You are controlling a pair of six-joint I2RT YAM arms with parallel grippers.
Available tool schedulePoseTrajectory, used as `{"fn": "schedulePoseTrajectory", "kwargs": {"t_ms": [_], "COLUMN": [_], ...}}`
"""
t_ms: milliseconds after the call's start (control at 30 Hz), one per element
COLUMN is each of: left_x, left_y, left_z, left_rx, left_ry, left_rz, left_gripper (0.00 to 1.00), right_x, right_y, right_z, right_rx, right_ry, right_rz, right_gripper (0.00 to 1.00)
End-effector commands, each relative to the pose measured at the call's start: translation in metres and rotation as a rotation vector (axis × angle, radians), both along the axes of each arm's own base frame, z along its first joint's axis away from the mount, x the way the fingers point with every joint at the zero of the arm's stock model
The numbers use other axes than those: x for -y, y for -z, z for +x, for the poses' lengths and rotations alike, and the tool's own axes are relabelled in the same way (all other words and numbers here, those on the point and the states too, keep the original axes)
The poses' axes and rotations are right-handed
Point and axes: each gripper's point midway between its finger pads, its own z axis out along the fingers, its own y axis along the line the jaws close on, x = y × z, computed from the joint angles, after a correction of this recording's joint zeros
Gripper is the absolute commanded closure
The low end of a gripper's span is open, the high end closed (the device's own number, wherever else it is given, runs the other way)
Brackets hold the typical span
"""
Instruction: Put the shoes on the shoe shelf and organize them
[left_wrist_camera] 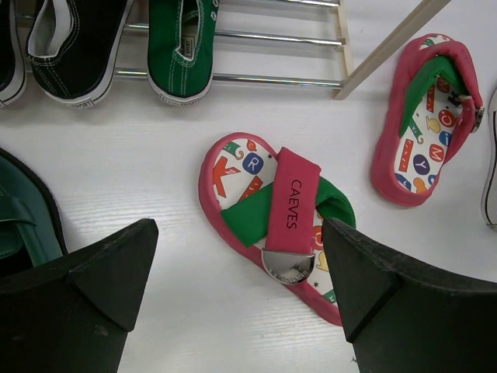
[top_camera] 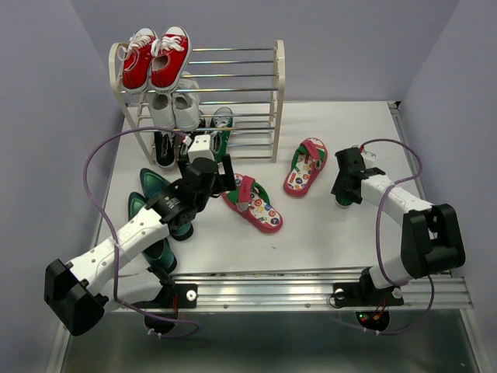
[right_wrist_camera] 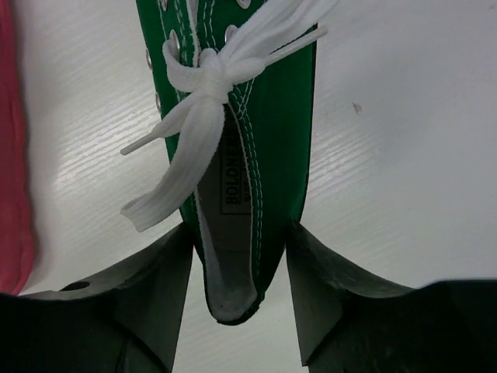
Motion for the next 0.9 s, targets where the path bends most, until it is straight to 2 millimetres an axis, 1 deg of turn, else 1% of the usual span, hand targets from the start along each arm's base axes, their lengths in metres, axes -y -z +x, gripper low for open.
{"fn": "schedulePoseTrajectory", "kwargs": {"t_ms": [0,33,67,133,167,267,333,433,467,500,600,633,667,733,767,800,833,867], "left_x": [-0.013,-0.014,-0.014,-0.014,-0.013,-0.013,-0.013,-0.013,-0.014,-0.014,-0.014,-0.014,-0.014,-0.015,-0.016,-0.016,-0.017,-0.018], "left_y": [-0.004,-0.006,-0.007,-0.007,-0.007,-0.006,-0.006,-0.008,-0.009,-0.011,-0.011,-0.012,-0.013,-0.014,-0.014,-0.015,-0.015,-0.015], "left_z": [-0.003,-0.003,-0.003,-0.003,-0.003,-0.002,-0.002,-0.002,-0.001,-0.001,0.000,0.001,0.001,0.002,0.002,0.002,0.002,0.002], "left_rx": [0.019,0.026,0.030,0.033,0.032,0.033,0.032,0.037,0.040,0.045,0.046,0.049,0.049,0.052,0.050,0.050,0.048,0.047], "left_ry": [-0.058,-0.060,-0.061,-0.059,-0.056,-0.059,-0.060,-0.065,-0.068,-0.071,-0.075,-0.078,-0.080,-0.093,-0.098,-0.103,-0.104,-0.112], "left_rz": [-0.014,-0.019,-0.023,-0.025,-0.026,-0.025,-0.027,-0.031,-0.033,-0.035,-0.038,-0.039,-0.040,-0.042,-0.040,-0.042,-0.039,-0.040], "left_gripper": [0.01,0.01,0.01,0.01,0.01,0.01,0.01,0.01,0.01,0.01,0.01,0.01,0.01,0.01,0.01,0.01,0.01,0.01], "right_x": [0.006,0.010,0.012,0.016,0.016,0.018,0.019,0.021,0.022,0.019,0.013,0.007,0.005,-0.009,-0.016,-0.031,-0.039,-0.046], "right_y": [-0.011,-0.014,-0.016,-0.023,-0.024,-0.030,-0.034,-0.051,-0.059,-0.077,-0.107,-0.126,-0.133,-0.145,-0.153,-0.156,-0.155,-0.165], "right_z": [0.016,0.016,0.016,0.018,0.018,0.019,0.020,0.022,0.023,0.024,0.024,0.021,0.019,0.012,0.004,-0.001,-0.011,-0.018], "right_rx": [0.084,0.096,0.104,0.126,0.130,0.141,0.144,0.188,0.211,0.268,0.352,0.385,0.391,0.388,0.382,0.370,0.345,0.364], "right_ry": [0.069,0.084,0.096,0.105,0.105,0.083,0.047,0.003,0.000,-0.017,-0.065,-0.091,-0.103,-0.171,-0.220,-0.288,-0.329,-0.374], "right_rz": [-0.006,-0.023,-0.031,-0.050,-0.052,-0.068,-0.087,-0.114,-0.116,-0.099,-0.066,-0.032,-0.022,0.024,0.041,0.107,0.143,0.175], "right_gripper": [0.55,0.59,0.66,0.73,0.83,0.99,0.99,0.99,0.99,0.99,0.99,0.99,0.99,0.99,0.99,0.99,0.99,0.99]}}
